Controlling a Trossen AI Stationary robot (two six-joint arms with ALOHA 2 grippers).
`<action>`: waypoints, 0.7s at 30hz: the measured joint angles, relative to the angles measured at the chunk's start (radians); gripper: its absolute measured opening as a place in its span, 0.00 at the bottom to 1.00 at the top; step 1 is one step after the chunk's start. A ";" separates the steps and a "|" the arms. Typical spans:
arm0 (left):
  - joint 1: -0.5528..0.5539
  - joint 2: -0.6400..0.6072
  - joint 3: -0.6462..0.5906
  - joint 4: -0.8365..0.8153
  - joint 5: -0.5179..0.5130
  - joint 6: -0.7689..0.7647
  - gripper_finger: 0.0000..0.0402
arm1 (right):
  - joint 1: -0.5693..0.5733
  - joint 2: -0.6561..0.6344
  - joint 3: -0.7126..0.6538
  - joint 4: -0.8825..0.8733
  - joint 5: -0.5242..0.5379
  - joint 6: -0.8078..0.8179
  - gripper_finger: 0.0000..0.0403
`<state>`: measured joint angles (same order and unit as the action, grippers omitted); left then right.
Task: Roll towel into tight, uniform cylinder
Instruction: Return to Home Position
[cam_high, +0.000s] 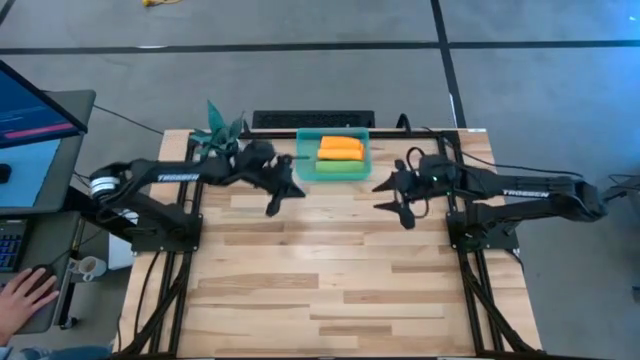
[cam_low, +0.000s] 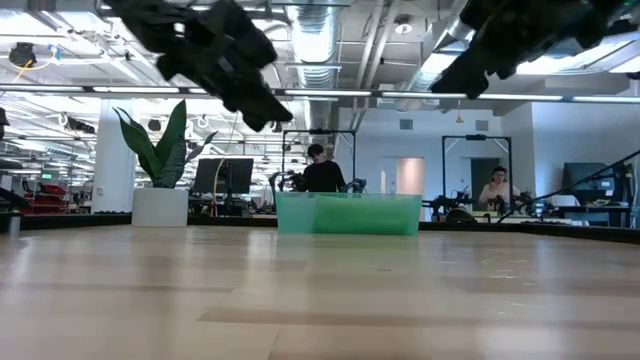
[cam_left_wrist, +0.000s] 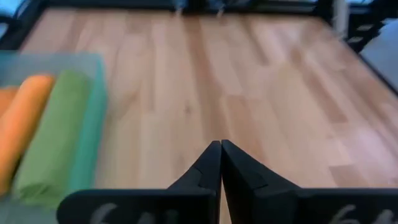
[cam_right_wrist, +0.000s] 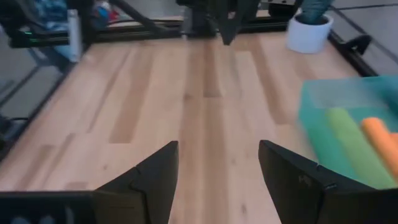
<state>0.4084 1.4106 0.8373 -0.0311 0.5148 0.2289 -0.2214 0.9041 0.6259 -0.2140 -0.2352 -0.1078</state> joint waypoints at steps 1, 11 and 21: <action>-0.023 -0.028 -0.038 0.047 -0.008 -0.018 0.00 | 0.020 -0.013 -0.012 0.016 0.000 0.011 0.60; -0.270 -0.295 -0.428 0.434 -0.209 -0.224 0.00 | 0.130 -0.119 -0.084 0.036 0.000 0.119 0.60; -0.512 -0.586 -0.634 0.477 -0.492 -0.342 0.00 | 0.237 -0.201 -0.092 0.169 0.000 0.158 0.60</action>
<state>-0.1041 0.8249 0.2030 0.4459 0.0226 -0.1127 0.0153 0.7035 0.5337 -0.0448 -0.2351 0.0507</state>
